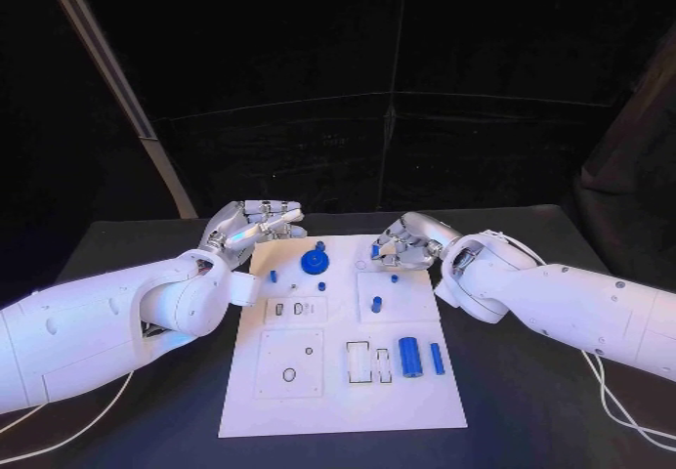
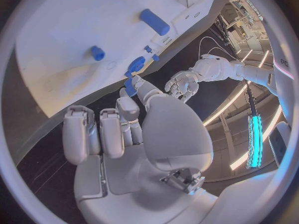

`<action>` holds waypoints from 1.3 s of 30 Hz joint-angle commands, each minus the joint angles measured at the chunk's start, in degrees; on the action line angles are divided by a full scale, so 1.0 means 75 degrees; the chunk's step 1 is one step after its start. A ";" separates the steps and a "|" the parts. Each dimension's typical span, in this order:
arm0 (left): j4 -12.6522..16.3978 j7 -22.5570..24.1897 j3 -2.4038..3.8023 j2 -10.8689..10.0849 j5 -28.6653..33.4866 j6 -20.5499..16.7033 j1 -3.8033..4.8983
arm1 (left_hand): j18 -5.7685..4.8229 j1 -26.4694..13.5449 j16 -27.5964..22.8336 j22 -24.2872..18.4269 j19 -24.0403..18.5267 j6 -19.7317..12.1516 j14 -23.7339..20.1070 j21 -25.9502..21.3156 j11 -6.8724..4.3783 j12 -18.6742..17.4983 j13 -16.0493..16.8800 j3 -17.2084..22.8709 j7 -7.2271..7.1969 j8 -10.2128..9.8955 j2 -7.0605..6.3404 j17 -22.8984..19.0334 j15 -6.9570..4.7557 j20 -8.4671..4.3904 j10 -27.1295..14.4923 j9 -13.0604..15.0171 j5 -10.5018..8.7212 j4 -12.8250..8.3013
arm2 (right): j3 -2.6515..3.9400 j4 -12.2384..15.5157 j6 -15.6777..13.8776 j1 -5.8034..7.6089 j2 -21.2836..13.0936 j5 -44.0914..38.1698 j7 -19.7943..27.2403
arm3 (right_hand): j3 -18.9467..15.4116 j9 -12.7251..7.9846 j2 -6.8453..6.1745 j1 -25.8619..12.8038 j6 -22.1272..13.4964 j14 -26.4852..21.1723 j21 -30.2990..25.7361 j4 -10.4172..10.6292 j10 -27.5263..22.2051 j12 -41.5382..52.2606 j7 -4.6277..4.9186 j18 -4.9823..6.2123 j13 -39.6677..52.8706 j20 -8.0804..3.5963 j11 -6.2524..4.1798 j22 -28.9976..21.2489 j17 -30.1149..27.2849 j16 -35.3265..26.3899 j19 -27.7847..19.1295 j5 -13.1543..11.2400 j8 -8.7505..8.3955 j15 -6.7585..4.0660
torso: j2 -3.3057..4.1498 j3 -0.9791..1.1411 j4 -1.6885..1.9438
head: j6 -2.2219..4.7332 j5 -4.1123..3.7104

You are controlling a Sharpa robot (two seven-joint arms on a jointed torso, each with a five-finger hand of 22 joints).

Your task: Assemble the parts on the task board

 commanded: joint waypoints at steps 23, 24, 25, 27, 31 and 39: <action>-0.0018 0.0040 0.0010 0.0038 0.0272 -0.0059 0.0085 | 0.0101 -0.0011 -0.0043 -0.0014 0.0059 0.0022 0.0023 -0.0033 0.0029 -0.0050 -0.0010 0.0022 0.0026 -0.0035 0.0085 0.0011 0.0005 0.0016 0.0024 -0.0006 0.0008 -0.0076 | -0.0324 -0.0154 0.0565 -0.0096 0.1572 -0.2558 -0.1056 | 0.0040 0.0007 -0.0023 -0.0159 0.0207 0.0479 0.0053 0.0110 0.0054 0.0035 -0.0122 -0.0074 0.0024 -0.0041 -0.0018 0.0502 0.0343 0.0048 0.0023 0.0038 -0.0006 -0.0063 | -0.0020 -0.0021 0.0035 | -0.0308 0.0562; -0.0019 0.0040 0.0010 0.0041 0.0278 -0.0062 0.0086 | 0.0101 -0.0011 -0.0043 -0.0014 0.0059 0.0022 0.0023 -0.0033 0.0029 -0.0050 -0.0010 0.0022 0.0026 -0.0035 0.0085 0.0011 0.0005 0.0016 0.0024 -0.0006 0.0008 -0.0076 | -0.0338 -0.0163 0.0590 -0.0123 0.1600 -0.2606 -0.1072 | 0.0040 0.0007 -0.0023 -0.0159 0.0207 0.0479 0.0053 0.0110 0.0054 0.0035 -0.0122 -0.0074 0.0024 -0.0041 -0.0018 0.0502 0.0343 0.0048 0.0023 0.0038 -0.0006 -0.0063 | -0.0023 -0.0019 0.0028 | -0.0326 0.0583; -0.0019 0.0040 0.0010 0.0043 0.0280 -0.0065 0.0087 | 0.0101 -0.0011 -0.0043 -0.0014 0.0059 0.0022 0.0023 -0.0033 0.0029 -0.0050 -0.0010 0.0022 0.0026 -0.0035 0.0085 0.0011 0.0005 0.0016 0.0024 -0.0006 0.0008 -0.0076 | -0.0345 -0.0165 0.0603 -0.0139 0.1614 -0.2631 -0.1079 | 0.0040 0.0007 -0.0023 -0.0159 0.0207 0.0479 0.0053 0.0110 0.0054 0.0035 -0.0122 -0.0074 0.0024 -0.0041 -0.0018 0.0502 0.0343 0.0048 0.0023 0.0038 -0.0006 -0.0063 | -0.0022 -0.0016 0.0025 | -0.0334 0.0593; -0.0020 0.0041 0.0010 0.0047 0.0284 -0.0068 0.0088 | 0.0101 -0.0011 -0.0043 -0.0014 0.0059 0.0022 0.0023 -0.0033 0.0029 -0.0050 -0.0010 0.0022 0.0026 -0.0035 0.0085 0.0011 0.0005 0.0016 0.0024 -0.0006 0.0008 -0.0076 | -0.0354 -0.0163 0.0622 -0.0166 0.1637 -0.2694 -0.1088 | 0.0040 0.0007 -0.0023 -0.0159 0.0207 0.0479 0.0053 0.0110 0.0054 0.0035 -0.0122 -0.0074 0.0024 -0.0041 -0.0018 0.0502 0.0343 0.0048 0.0023 0.0038 -0.0006 -0.0063 | -0.0023 -0.0017 0.0022 | -0.0342 0.0598; -0.0024 0.0042 0.0010 0.0055 0.0287 -0.0070 0.0088 | 0.0101 -0.0011 -0.0043 -0.0014 0.0059 0.0022 0.0023 -0.0033 0.0029 -0.0050 -0.0010 0.0022 0.0026 -0.0035 0.0085 0.0011 0.0005 0.0016 0.0024 -0.0006 0.0008 -0.0076 | -0.0362 -0.0157 0.0632 -0.0210 0.1683 -0.2774 -0.1092 | 0.0041 0.0007 -0.0032 -0.0159 0.0208 0.0479 0.0051 0.0105 0.0047 0.0021 -0.0125 -0.0073 0.0014 -0.0042 -0.0020 0.0499 0.0343 0.0048 0.0021 0.0043 -0.0008 -0.0064 | -0.0026 -0.0025 0.0026 | -0.0362 0.0601; -0.0031 0.0038 0.0010 0.0067 0.0289 -0.0066 0.0089 | 0.0101 -0.0011 -0.0043 -0.0014 0.0059 0.0022 0.0023 -0.0033 0.0029 -0.0050 -0.0010 0.0022 0.0026 -0.0035 0.0085 0.0011 0.0005 0.0016 0.0024 -0.0006 0.0008 -0.0076 | -0.0370 -0.0118 0.0708 -0.0271 0.1783 -0.2892 -0.1106 | 0.0041 0.0007 -0.0032 -0.0159 0.0208 0.0479 0.0051 0.0105 0.0047 0.0021 -0.0125 -0.0073 0.0014 -0.0042 -0.0020 0.0499 0.0343 0.0048 0.0021 0.0043 -0.0008 -0.0064 | -0.0027 -0.0025 0.0036 | -0.0390 0.0641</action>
